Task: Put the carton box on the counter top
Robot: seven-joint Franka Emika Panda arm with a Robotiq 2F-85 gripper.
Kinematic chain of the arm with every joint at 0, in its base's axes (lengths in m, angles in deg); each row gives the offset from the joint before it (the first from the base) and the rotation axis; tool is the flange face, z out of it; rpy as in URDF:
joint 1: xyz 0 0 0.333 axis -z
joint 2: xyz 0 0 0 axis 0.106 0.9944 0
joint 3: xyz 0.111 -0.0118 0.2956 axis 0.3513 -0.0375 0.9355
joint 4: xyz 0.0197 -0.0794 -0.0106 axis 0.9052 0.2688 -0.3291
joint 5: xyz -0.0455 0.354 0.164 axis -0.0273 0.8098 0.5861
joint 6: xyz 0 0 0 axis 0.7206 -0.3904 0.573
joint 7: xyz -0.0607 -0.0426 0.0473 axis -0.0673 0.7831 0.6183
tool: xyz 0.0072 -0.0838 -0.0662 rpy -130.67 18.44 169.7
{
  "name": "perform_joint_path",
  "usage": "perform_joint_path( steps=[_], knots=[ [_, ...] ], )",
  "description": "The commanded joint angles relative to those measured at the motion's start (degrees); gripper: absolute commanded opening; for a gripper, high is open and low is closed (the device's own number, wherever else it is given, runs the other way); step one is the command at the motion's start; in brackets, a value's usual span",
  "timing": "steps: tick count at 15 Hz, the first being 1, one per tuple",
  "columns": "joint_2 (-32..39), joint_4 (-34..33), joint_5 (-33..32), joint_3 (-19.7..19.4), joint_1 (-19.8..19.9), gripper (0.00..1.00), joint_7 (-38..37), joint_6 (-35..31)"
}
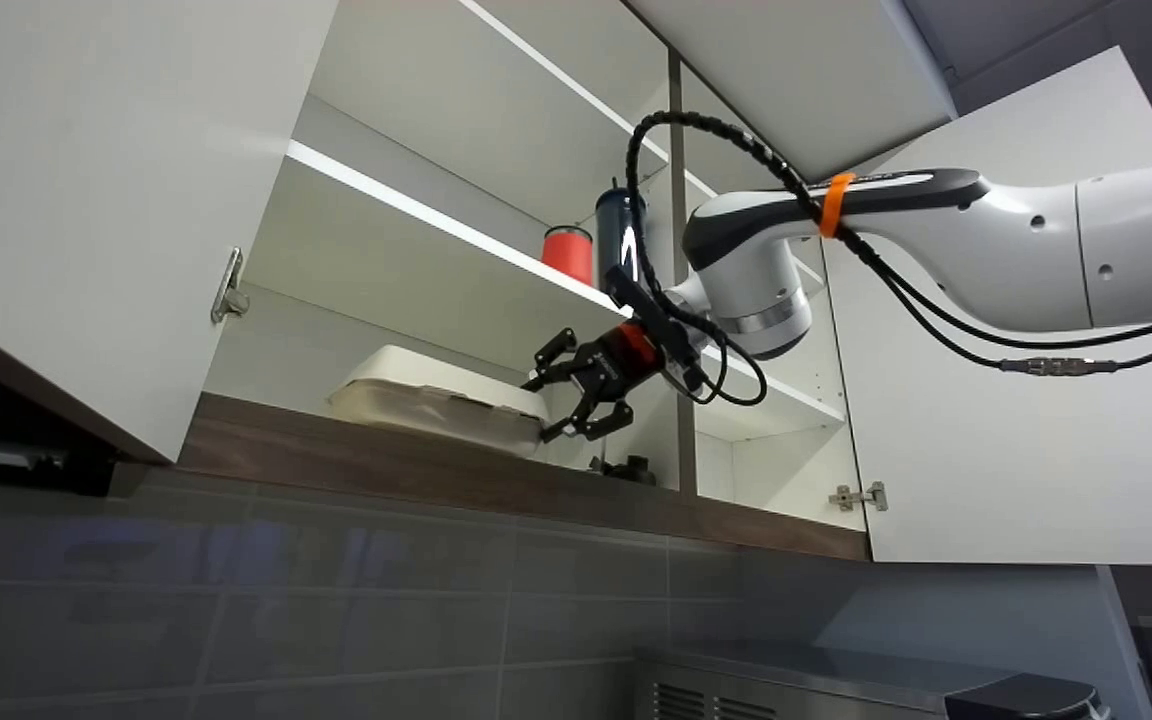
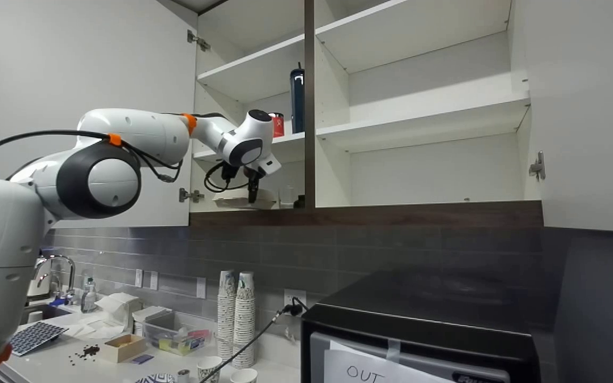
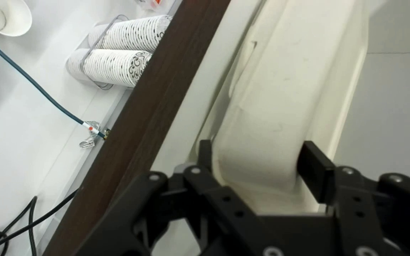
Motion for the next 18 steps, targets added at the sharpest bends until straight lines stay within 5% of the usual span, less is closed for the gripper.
perform_joint_path(
  steps=[1,12,18],
  knots=[
    [-1.6,1.8,4.6,-0.2,1.0,0.38,-0.1,0.7],
    [-11.7,11.1,14.0,-1.7,3.8,0.38,14.7,7.4],
    [-19.7,19.5,12.6,-7.6,2.1,0.38,24.4,15.8]
  ],
)
